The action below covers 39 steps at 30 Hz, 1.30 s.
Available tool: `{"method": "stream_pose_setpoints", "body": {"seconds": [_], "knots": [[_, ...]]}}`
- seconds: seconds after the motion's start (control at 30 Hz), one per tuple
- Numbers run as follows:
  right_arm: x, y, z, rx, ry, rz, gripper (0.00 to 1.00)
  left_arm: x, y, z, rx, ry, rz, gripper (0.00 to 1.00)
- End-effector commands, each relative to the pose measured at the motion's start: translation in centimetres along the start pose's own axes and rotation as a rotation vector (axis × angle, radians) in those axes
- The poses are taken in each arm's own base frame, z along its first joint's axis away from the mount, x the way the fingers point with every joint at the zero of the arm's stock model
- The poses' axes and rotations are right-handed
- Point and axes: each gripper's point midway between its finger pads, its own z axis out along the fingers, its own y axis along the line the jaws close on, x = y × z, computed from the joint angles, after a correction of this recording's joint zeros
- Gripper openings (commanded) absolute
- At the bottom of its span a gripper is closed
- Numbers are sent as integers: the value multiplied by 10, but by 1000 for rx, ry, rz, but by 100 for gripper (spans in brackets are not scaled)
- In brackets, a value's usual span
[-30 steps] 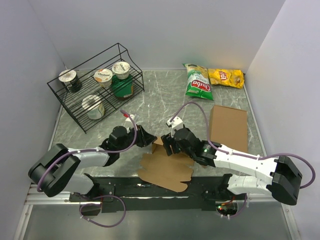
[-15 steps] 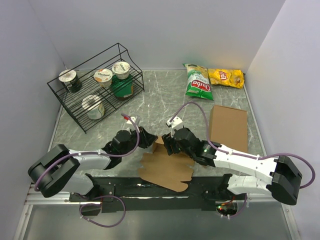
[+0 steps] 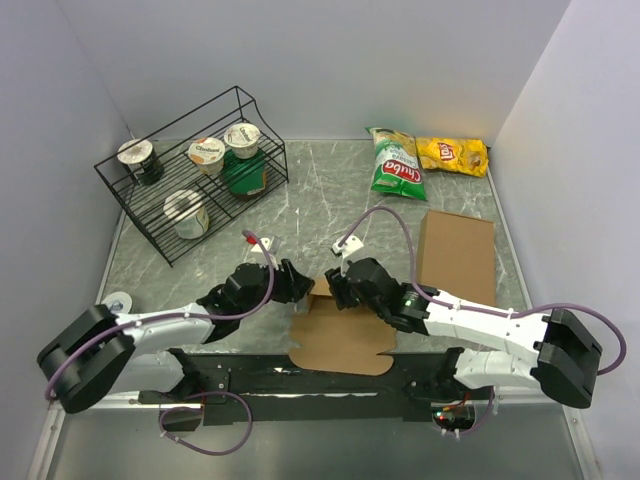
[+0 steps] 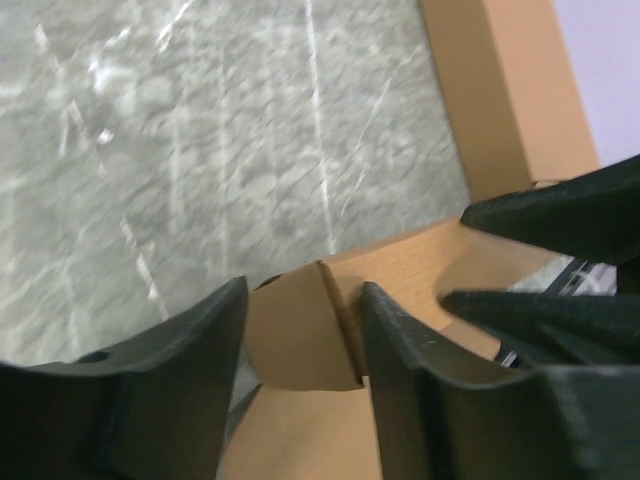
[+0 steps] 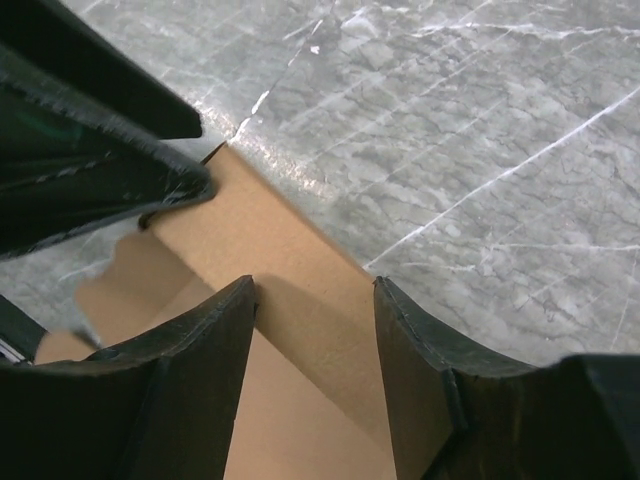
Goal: Fold the paper box
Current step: Fold the paper box at the center of the board.
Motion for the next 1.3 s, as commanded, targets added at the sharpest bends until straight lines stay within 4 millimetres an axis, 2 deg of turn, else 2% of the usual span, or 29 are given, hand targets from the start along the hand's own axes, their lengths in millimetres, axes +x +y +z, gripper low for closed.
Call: {"method": "stream_pose_setpoints", "body": {"seconds": [0.0,0.13,0.27,0.43,0.6,0.67,0.73,0.77,0.83,0.87,0.9,0.93,0.97,1.07,1.17,1.2,1.23,1.27], "knots": [[14,-5,5,26,34,-1,58,37,34,-22,-151,177,30,60],[16,-5,7,30,42,-2,57,26,28,-24,-117,156,-1,61],[16,-5,7,30,40,3,57,33,32,-25,-98,181,-46,56],[19,-6,6,41,48,0,57,37,22,-24,-28,202,-88,58],[21,-7,6,48,51,1,57,45,23,-20,-20,233,-98,52],[20,-6,5,46,45,2,57,43,27,-21,-44,222,-87,58],[17,-5,6,45,39,5,57,33,33,-23,-77,171,-70,72],[15,-6,7,52,35,8,57,20,27,-26,-58,121,-51,86],[11,-5,8,56,33,15,57,8,26,-32,-58,69,-26,95],[10,-7,8,72,32,23,57,-5,19,-39,-30,14,3,99],[11,-8,8,82,38,25,57,-11,15,-42,-5,-15,21,99],[6,-8,9,91,34,33,57,-6,19,-47,1,-21,37,96],[5,-9,9,104,32,43,57,-11,13,-53,36,-47,67,96],[0,-10,7,123,33,64,57,1,14,-60,81,-34,129,98],[-5,-13,5,147,25,88,57,18,19,-59,58,11,160,97],[-7,-14,4,152,21,92,57,24,14,-57,60,26,180,95],[-9,-15,3,157,16,102,57,21,11,-54,44,18,193,95],[-10,-14,2,161,14,114,57,32,19,-49,-5,60,210,94]]}}
